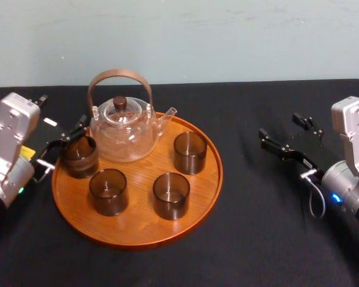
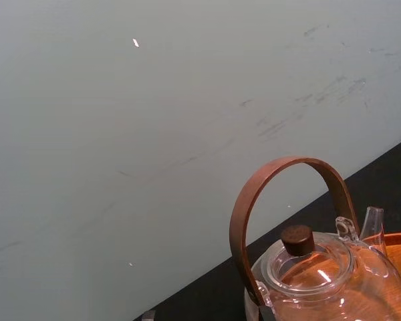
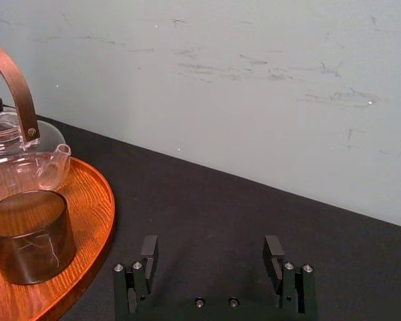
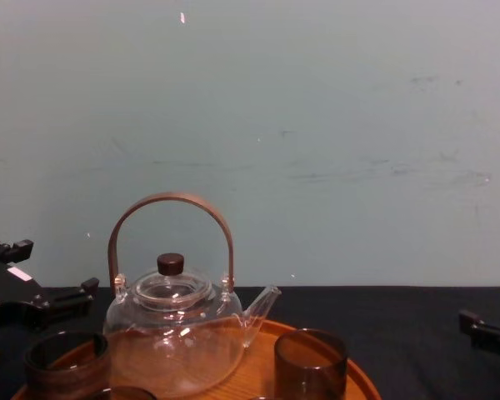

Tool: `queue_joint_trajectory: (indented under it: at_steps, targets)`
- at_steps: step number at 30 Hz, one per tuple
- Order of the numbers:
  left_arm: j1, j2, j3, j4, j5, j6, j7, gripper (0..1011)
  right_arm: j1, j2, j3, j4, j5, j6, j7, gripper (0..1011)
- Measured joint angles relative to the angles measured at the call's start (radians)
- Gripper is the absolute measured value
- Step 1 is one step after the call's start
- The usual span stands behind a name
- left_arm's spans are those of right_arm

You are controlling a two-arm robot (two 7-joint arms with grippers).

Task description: Pick up the glass from the table and place it on the tray.

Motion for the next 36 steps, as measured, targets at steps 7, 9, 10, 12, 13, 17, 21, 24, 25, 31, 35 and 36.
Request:
queue_joint_trajectory:
  at_steps: [7, 9, 10, 12, 13, 17, 21, 24, 25, 31, 35, 36]
  targets:
    - [0.0, 0.0, 0.0, 0.0, 0.0, 0.0, 0.0, 1001, 0.0, 0.0, 0.0, 0.0, 0.0, 0.0, 0.0, 1002]
    - [0.0, 0.0, 0.0, 0.0, 0.0, 0.0, 0.0, 1001, 0.0, 0.0, 0.0, 0.0, 0.0, 0.0, 0.0, 1002]
    - [0.0, 0.0, 0.0, 0.0, 0.0, 0.0, 0.0, 1001, 0.0, 0.0, 0.0, 0.0, 0.0, 0.0, 0.0, 1002]
    - [0.0, 0.0, 0.0, 0.0, 0.0, 0.0, 0.0, 1001, 0.0, 0.0, 0.0, 0.0, 0.0, 0.0, 0.0, 1002]
    - [0.0, 0.0, 0.0, 0.0, 0.0, 0.0, 0.0, 1001, 0.0, 0.0, 0.0, 0.0, 0.0, 0.0, 0.0, 1002]
    - [0.0, 0.0, 0.0, 0.0, 0.0, 0.0, 0.0, 1001, 0.0, 0.0, 0.0, 0.0, 0.0, 0.0, 0.0, 1002]
    - [0.0, 0.0, 0.0, 0.0, 0.0, 0.0, 0.0, 1001, 0.0, 0.0, 0.0, 0.0, 0.0, 0.0, 0.0, 1002]
    - [0.0, 0.0, 0.0, 0.0, 0.0, 0.0, 0.0, 1001, 0.0, 0.0, 0.0, 0.0, 0.0, 0.0, 0.0, 1002]
    - [0.0, 0.0, 0.0, 0.0, 0.0, 0.0, 0.0, 1001, 0.0, 0.0, 0.0, 0.0, 0.0, 0.0, 0.0, 1002]
    - [0.0, 0.0, 0.0, 0.0, 0.0, 0.0, 0.0, 1001, 0.0, 0.0, 0.0, 0.0, 0.0, 0.0, 0.0, 1002]
    - [0.0, 0.0, 0.0, 0.0, 0.0, 0.0, 0.0, 1001, 0.0, 0.0, 0.0, 0.0, 0.0, 0.0, 0.0, 1002]
    - [0.0, 0.0, 0.0, 0.0, 0.0, 0.0, 0.0, 1001, 0.0, 0.0, 0.0, 0.0, 0.0, 0.0, 0.0, 1002]
